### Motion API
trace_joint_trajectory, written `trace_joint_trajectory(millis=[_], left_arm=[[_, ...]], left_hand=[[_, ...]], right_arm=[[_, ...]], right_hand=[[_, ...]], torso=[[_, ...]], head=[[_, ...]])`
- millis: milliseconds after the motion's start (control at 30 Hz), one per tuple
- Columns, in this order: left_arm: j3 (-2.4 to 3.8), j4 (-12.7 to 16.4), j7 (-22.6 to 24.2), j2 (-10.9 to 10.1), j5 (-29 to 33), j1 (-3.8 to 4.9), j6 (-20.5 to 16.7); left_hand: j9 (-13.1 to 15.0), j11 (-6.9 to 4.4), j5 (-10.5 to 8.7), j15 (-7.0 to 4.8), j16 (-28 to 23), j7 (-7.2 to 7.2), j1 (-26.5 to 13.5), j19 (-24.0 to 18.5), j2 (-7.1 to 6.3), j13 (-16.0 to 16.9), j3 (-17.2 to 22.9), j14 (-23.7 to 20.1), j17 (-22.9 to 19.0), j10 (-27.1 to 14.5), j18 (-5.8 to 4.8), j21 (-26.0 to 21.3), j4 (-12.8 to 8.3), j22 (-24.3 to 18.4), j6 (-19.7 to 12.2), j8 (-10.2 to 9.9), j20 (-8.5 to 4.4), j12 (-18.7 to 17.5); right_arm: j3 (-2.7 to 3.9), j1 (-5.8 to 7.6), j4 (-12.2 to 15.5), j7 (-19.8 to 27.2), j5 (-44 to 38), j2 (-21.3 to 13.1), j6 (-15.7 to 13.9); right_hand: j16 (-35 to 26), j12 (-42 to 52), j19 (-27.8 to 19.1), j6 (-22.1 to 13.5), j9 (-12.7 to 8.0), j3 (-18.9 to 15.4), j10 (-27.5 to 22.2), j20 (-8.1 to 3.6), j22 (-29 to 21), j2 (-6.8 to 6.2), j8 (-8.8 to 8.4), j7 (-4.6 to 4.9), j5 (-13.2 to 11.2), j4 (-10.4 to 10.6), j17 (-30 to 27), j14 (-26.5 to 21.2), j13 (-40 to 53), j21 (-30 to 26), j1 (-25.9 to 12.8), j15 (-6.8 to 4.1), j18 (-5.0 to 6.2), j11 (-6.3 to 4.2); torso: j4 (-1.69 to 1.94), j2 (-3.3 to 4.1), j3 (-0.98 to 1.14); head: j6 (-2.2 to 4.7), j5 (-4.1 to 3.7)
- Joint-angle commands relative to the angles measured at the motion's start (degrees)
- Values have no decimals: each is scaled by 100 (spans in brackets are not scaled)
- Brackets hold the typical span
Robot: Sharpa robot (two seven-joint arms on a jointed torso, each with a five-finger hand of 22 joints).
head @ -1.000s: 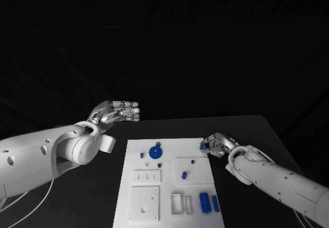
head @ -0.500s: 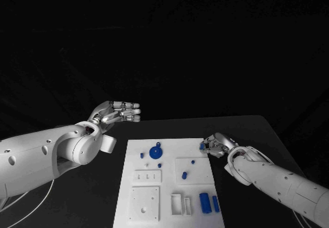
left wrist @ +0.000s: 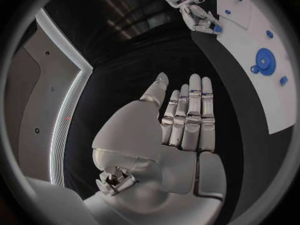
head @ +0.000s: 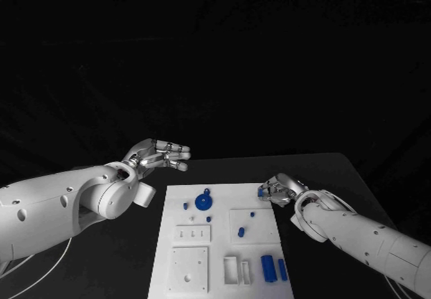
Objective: Assemble the parts on the task board
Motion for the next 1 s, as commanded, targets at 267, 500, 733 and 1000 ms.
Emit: trace_joint_trajectory(millis=[267, 500, 733, 1000], left_arm=[[6, -63, -1288, 216, -926, 12, 283], [6, -161, -1824, 443, -1103, 22, 396], [-7, -307, -2169, 758, -1119, 28, 570], [-51, -600, -2584, 1200, -1148, 29, 503]], left_hand=[[4, -130, -29, -96, 361, -64, -181, 45, -15, 6, -58, 116, 114, 411, -139, 272, 176, 89, 184, -1, -129, -3], [3, -206, -31, -160, 699, -112, -346, 126, -96, 11, -134, 140, 249, 653, -182, 399, 546, 108, 265, -5, -202, -1], [4, -289, -31, -234, 891, -184, -410, 247, -119, 14, -115, 255, 310, 913, -186, 510, 784, 128, 462, -2, -270, 2], [2, -281, -90, -228, 1138, -160, -583, 543, -306, 20, -173, 143, 399, 976, -214, 90, 991, -42, 407, -7, -260, 5]], right_arm=[[0, 140, 499, -341, -209, -93, 270], [0, 236, 863, -600, -350, -131, 273], [-1, 278, 1207, -876, -432, -112, 316], [-1, 340, 1442, -1073, -474, -44, 394]], right_hand=[[39, 26, 46, 25, 7, 48, 21, 45, 328, -15, 23, 12, 15, -5, 19, -4, 5, 24, -56, 33, 1, 19], [61, 39, 58, 55, 8, 34, 39, 42, 334, -10, 22, 4, -5, 10, 36, 9, 9, 62, -67, 29, -1, 14], [58, 39, 58, 103, 9, 11, 39, 42, 333, 18, 22, -15, -95, 42, 37, 10, 9, 73, -99, 27, -8, 6], [66, 38, 57, 107, 7, -34, 39, 36, 330, 30, 21, -17, -106, 56, 49, 12, 9, 66, -99, 24, -17, 5]], torso=[[-65, -83, -13], [-83, -188, -33], [-77, -289, -52], [-94, -382, -74]], head=[[46, 45], [59, 99], [53, 143], [13, 221]])
